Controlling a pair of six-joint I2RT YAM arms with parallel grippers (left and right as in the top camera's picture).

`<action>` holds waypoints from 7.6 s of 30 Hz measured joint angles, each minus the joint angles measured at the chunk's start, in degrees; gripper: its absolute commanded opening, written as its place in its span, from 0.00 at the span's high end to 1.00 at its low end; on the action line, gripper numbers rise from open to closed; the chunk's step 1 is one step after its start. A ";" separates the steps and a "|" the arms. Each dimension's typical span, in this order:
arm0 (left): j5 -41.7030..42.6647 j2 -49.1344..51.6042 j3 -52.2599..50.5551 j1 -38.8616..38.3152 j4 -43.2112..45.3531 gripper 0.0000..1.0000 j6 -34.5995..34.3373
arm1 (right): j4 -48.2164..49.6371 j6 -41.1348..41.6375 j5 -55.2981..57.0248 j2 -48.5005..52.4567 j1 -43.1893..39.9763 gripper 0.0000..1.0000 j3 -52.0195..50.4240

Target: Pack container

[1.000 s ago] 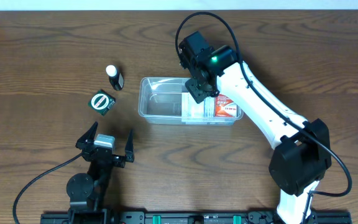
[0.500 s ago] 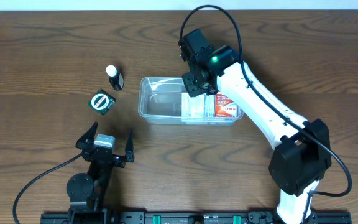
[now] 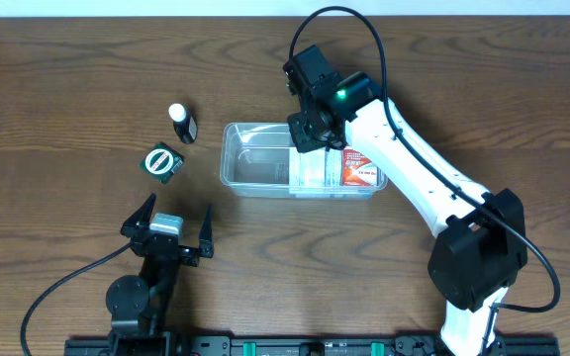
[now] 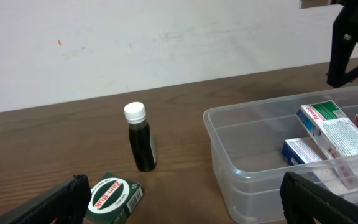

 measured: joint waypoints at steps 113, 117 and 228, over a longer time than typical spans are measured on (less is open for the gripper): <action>0.00 0.00 0.00 0.00 0.00 0.02 0.00 | -12.46 -0.98 7.43 -3.63 -38.45 0.01 9.84; 0.00 0.00 0.00 0.00 0.00 0.02 0.00 | -12.46 -0.98 7.52 -3.63 -40.28 0.01 9.84; -1.99 94.60 61.29 11.65 -29.77 0.02 21.86 | -12.46 -0.98 7.52 -3.63 -40.59 0.01 9.57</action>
